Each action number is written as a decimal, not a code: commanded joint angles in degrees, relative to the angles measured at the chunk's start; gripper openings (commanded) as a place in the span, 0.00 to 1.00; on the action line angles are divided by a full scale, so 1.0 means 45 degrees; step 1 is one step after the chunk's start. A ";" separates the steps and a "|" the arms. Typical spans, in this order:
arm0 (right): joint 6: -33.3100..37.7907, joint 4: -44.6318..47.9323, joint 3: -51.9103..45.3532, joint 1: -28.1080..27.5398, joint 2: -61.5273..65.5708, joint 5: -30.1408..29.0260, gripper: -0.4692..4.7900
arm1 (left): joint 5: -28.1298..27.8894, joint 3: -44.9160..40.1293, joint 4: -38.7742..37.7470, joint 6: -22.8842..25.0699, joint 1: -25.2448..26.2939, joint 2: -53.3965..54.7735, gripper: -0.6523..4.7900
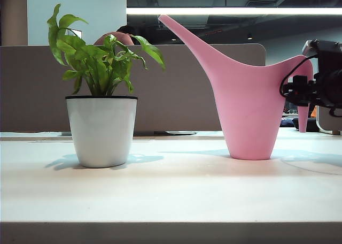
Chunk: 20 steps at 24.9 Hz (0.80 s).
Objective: Pick up the watering can from the table, water the potted plant, and put the can back.
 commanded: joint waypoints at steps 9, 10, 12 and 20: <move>-0.0053 -0.0680 -0.2331 -0.0015 -0.3682 -0.0068 0.63 | 0.0010 0.0078 0.0087 0.0000 0.0024 -0.0024 0.11; -0.0053 -0.1185 -0.2545 -0.0015 -0.4765 -0.0063 0.63 | 0.0010 0.0078 0.0087 0.0005 0.0024 -0.0024 0.11; -0.0058 -0.1622 -0.2584 -0.0015 -0.5775 -0.0063 0.63 | 0.0010 0.0078 0.0092 0.0005 0.0024 -0.0029 0.11; -0.0136 -0.4415 -0.2584 0.0068 -0.8024 0.0112 0.61 | 0.0010 0.0078 0.0087 0.0000 -0.0044 -0.0073 0.11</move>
